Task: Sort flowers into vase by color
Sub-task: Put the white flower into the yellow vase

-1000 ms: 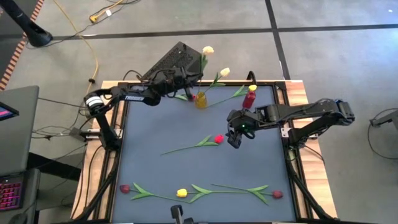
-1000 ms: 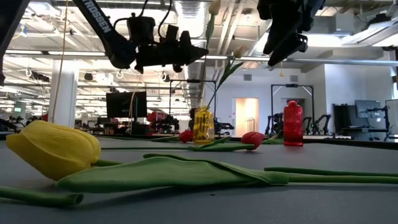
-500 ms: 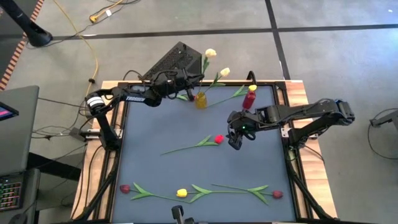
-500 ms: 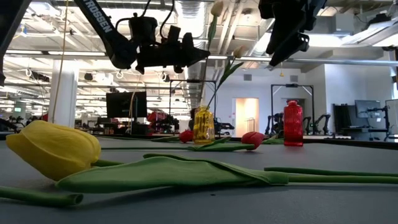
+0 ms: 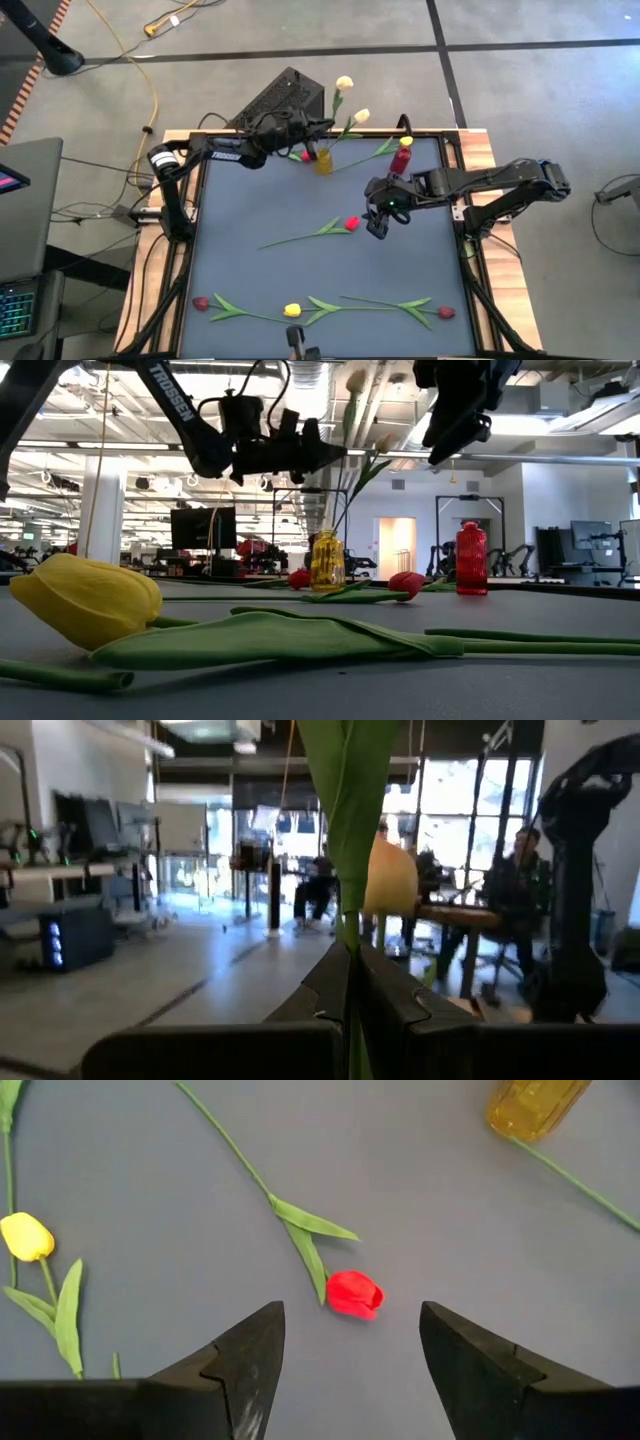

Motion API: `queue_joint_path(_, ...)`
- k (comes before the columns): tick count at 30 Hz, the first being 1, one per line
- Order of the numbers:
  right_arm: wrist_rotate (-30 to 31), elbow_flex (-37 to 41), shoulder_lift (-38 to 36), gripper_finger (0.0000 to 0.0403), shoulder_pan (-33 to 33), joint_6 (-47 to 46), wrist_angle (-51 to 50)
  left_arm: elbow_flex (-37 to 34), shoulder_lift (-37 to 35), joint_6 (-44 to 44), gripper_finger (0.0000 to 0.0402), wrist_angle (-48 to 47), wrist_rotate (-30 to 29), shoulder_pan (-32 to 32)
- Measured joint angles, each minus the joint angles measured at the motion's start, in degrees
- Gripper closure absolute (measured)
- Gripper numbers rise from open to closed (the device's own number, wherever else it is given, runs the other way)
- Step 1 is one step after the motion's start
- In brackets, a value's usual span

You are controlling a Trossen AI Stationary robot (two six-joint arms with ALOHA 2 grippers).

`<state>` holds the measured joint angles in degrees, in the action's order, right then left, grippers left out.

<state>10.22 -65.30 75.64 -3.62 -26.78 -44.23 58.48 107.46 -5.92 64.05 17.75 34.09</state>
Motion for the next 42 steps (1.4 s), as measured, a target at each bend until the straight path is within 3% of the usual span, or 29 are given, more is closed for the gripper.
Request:
queue_joint_path(15, -1.0, 0.0, 0.0, 0.0143, 0.0, -0.8, -1.2, 0.0, 0.5, 4.3, 0.0401, -7.9, -0.4, 0.6)
queue_joint_path(42, -0.9, 0.0, 0.0, 0.0143, 0.8, -0.1, -1.3, -1.5, 0.6, 4.1, 0.0399, -13.2, 0.4, 0.7)
